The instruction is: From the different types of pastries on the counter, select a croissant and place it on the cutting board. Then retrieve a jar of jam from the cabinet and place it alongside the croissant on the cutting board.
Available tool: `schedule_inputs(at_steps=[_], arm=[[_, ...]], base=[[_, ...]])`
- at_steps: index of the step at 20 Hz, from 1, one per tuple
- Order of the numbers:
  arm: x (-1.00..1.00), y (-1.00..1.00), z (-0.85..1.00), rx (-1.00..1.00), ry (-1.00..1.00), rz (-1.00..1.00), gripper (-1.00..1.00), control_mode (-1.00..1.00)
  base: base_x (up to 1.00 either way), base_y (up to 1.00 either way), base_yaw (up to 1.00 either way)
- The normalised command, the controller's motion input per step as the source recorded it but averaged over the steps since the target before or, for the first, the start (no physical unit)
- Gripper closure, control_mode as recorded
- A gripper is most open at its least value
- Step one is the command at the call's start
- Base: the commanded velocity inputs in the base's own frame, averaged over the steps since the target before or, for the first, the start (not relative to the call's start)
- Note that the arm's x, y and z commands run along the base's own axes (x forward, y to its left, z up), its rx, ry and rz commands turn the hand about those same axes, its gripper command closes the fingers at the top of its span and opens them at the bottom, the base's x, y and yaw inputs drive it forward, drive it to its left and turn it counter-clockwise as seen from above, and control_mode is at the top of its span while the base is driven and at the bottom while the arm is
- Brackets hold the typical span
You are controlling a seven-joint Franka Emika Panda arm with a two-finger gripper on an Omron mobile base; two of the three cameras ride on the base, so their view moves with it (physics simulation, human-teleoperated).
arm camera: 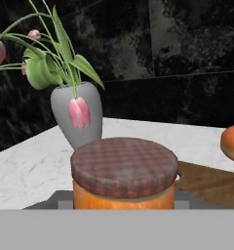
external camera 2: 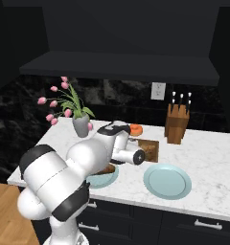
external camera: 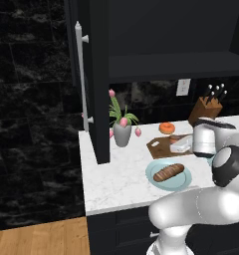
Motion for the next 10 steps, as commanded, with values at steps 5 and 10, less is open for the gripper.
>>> schedule_inputs(at_steps=[5, 10], arm=[[0.19, -0.04, -0.07, 0.00, 0.00, 0.00, 1.00, -1.00], [0.16, -0.08, -0.06, 0.00, 0.00, 0.00, 1.00, -1.00]], base=[[0.00, 0.00, 0.00], [0.00, 0.00, 0.00]])
